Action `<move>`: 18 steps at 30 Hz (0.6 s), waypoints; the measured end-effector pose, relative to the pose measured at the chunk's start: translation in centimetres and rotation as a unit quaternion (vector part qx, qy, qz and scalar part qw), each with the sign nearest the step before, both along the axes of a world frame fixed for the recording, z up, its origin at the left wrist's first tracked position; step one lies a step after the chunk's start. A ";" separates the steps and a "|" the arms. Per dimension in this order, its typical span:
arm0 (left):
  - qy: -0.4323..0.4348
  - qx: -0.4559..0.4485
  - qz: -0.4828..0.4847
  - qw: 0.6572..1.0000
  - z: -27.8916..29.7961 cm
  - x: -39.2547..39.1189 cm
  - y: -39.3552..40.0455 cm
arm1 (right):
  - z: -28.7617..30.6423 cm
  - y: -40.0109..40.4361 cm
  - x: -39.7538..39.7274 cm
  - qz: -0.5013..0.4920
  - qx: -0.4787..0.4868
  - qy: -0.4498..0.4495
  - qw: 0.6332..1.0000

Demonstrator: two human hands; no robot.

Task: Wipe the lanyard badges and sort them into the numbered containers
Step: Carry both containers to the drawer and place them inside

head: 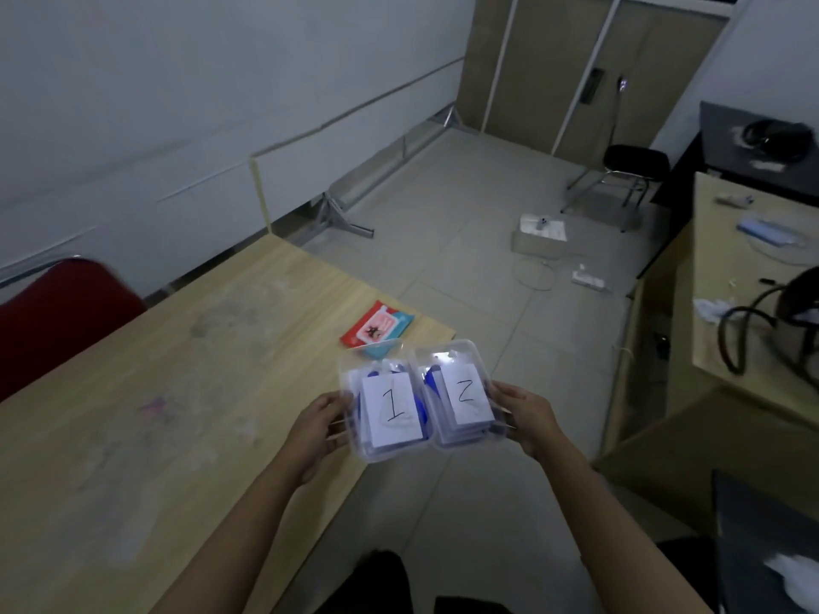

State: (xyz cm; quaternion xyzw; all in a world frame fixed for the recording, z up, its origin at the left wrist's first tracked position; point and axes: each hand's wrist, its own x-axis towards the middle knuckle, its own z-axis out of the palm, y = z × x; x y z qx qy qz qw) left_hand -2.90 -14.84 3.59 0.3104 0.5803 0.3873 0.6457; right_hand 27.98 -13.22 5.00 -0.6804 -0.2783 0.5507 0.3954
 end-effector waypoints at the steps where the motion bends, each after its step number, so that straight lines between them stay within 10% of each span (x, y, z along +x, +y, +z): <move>1: 0.001 0.003 -0.005 1.000 0.0 1.0 1.7 | -0.1 1.5 1.0 -0.003 0.000 0.001 1.000; 18: -0.011 0.020 0.026 0.999 0.9 13.0 31.3 | 0.1 32.7 13.1 0.014 -0.004 0.036 0.999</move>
